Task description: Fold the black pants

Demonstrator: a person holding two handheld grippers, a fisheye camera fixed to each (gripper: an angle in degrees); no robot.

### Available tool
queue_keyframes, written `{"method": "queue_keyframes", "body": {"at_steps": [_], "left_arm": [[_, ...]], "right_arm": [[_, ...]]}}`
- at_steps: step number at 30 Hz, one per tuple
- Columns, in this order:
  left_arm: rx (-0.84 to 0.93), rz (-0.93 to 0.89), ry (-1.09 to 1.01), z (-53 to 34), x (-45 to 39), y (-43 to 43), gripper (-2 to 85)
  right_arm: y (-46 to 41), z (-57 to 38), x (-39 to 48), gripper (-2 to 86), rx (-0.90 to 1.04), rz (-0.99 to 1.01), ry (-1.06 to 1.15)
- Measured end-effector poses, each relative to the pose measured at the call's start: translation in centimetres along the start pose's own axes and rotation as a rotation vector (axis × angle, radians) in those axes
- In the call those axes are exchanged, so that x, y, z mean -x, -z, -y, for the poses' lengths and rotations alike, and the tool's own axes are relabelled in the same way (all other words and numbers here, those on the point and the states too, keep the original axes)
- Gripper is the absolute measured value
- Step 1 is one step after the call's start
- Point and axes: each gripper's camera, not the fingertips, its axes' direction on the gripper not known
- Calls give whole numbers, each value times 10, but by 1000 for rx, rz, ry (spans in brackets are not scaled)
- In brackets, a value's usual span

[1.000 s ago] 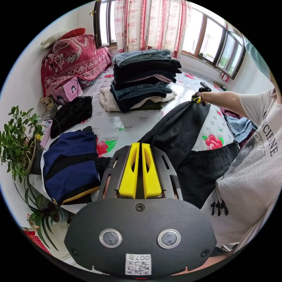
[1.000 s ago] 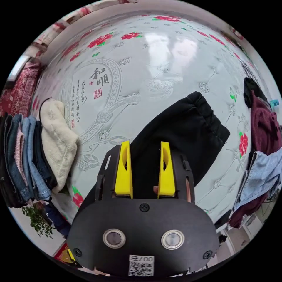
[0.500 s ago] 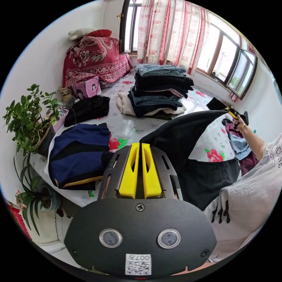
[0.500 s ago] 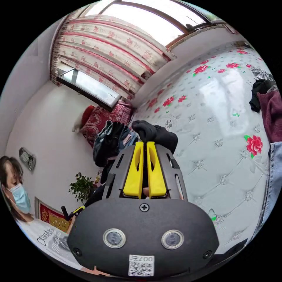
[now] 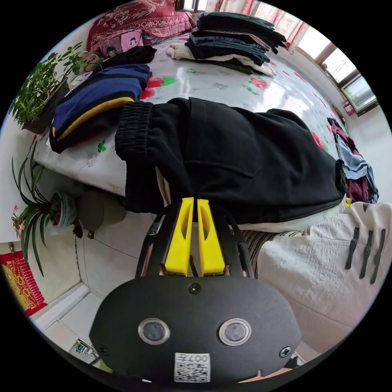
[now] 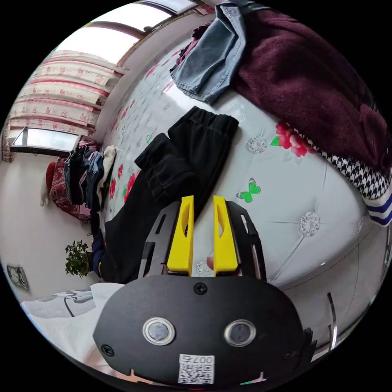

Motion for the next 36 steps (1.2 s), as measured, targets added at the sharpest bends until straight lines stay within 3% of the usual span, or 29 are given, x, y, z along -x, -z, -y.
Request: {"method": "queue_keyframes", "body": {"at_steps": [4,9,12,16,20,24,27,30,36], "left_arm": [[-18,10,-18,2,-2,10,-7],[-23,37,1,-3,-4,15,-6],[-50,32,27,-10,-3,25,-6],[-83,39,25,-24,-1,41,-6],[-130,93,108,-51,8,50,-9],[-194,-45,296,-93,30,48,-8],[-213,-143,411,-111,45,43,-5],[-249,-211,520,-119,62,40,12],[-371,-332,680,-114,108,46,87]], "right_arm": [[11,26,65,102,-12,-122,263],[-48,43,163,119,153,-343,669],[-70,54,186,106,197,-447,732],[-21,99,167,45,124,-362,576],[65,144,74,22,13,-91,264],[103,147,-9,43,-73,6,-43],[127,137,-46,82,-189,186,-157],[118,140,-67,109,-151,316,-226],[104,167,-49,99,-130,391,-264]]}}
